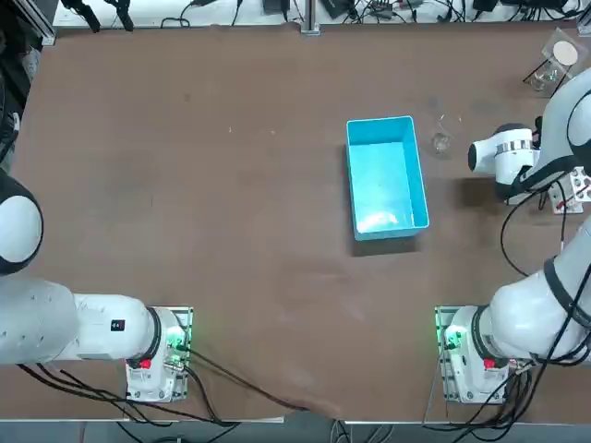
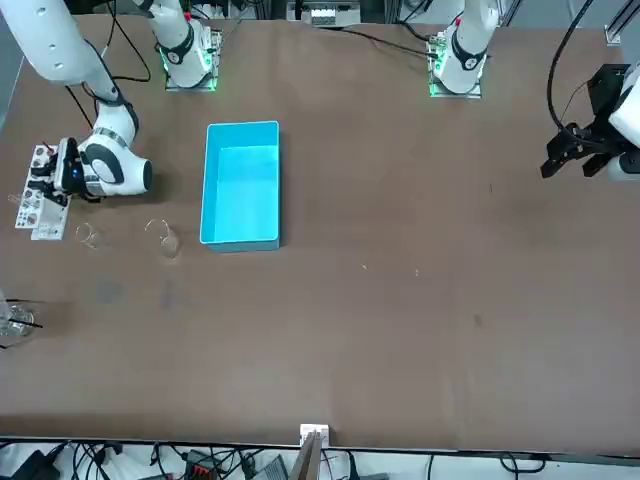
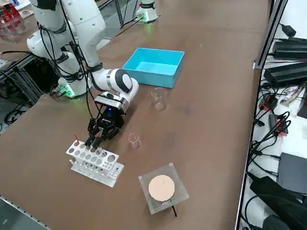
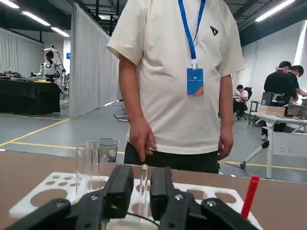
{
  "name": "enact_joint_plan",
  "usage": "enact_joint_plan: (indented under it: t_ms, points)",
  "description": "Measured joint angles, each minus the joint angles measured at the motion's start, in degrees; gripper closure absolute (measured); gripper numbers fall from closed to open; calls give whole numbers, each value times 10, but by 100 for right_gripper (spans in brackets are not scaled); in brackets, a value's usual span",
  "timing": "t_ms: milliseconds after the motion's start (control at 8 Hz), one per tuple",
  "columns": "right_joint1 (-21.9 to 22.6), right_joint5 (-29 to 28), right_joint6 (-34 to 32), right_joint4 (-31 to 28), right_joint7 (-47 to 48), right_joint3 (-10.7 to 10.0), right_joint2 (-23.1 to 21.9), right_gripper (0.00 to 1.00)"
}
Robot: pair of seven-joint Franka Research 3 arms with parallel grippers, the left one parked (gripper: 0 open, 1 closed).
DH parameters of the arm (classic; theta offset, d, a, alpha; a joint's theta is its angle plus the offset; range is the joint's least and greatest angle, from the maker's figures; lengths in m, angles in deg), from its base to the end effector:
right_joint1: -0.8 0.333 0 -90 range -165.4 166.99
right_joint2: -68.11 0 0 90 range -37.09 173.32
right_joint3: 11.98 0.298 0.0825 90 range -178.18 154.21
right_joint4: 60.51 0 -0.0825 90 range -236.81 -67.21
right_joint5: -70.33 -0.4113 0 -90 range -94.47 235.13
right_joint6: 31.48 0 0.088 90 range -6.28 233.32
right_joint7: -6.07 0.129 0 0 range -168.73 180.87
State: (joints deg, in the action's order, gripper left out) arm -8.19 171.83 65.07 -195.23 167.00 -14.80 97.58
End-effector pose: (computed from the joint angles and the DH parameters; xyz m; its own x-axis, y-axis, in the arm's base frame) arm 0.4272 -0.2106 0.0898 0.0677 -0.0304 0.9972 -0.9974 -0.0260 0.0669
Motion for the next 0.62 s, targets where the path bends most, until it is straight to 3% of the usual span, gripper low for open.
enact_joint_plan:
  t_ms: [625]
  points:
    - [1, 0, 0, 0, 0, 1, 0, 77]
